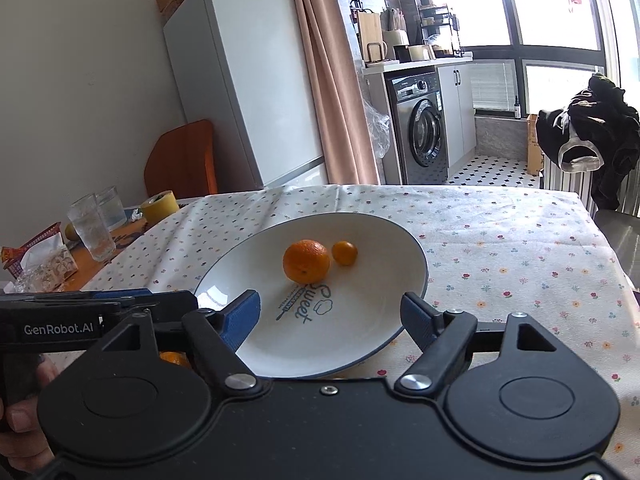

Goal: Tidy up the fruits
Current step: 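Withdraw the right gripper from the bowl toward the peeled pomelo segment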

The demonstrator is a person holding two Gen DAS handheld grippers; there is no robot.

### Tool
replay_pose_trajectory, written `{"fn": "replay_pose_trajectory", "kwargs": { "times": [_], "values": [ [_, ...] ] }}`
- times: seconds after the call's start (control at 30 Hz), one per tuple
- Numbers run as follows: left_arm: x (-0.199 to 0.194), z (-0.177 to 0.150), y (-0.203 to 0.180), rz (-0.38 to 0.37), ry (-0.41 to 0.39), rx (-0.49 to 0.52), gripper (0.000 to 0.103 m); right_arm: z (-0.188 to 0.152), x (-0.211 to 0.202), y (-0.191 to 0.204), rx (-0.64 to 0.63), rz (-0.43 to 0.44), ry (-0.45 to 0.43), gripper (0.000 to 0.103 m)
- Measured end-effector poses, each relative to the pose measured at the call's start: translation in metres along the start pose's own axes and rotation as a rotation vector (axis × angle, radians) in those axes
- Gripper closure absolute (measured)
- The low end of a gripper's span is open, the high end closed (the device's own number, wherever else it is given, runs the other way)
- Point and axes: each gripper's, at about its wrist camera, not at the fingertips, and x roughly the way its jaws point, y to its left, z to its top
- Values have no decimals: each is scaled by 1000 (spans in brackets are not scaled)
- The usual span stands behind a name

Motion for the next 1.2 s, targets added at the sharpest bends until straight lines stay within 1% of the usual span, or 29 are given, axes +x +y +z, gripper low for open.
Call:
{"fn": "replay_pose_trajectory", "kwargs": {
  "times": [0.03, 0.1, 0.13, 0.27, 0.4, 0.5, 0.67, 0.83, 1.1, 1.2],
  "values": [
    [-4, 0, 1, 2, -6, 0, 32, 0, -2, 1, -2, -5, -2, 21],
    [-10, 0, 5, -1, -19, -4, 27, -1, -6, 5, -4, -1, -12, 15],
    [-12, -1, 6, -2, -23, -5, 24, -1, -9, 7, -4, 2, -14, 14],
    [-23, -4, 12, -2, -36, -15, 19, -2, -16, 13, 2, 8, -13, 7],
    [-32, -9, 20, -7, -43, -24, 13, -5, -22, 17, 14, 37, -9, 2],
    [-39, -13, 26, -3, -48, -36, 12, -9, -24, 22, 19, 50, -5, 0],
    [-50, -16, 39, 14, -54, -46, 12, -14, -26, 27, 47, 75, 10, 0],
    [-60, -20, 49, 27, -60, -48, 11, -20, -29, 41, 10, 70, 26, 0],
    [-74, -28, 59, 16, -51, -41, 11, -27, -35, 55, -6, 78, 31, 0],
    [-77, -32, 62, 8, -37, -45, 11, -30, -35, 61, -14, 85, 43, 0]
  ]
}}
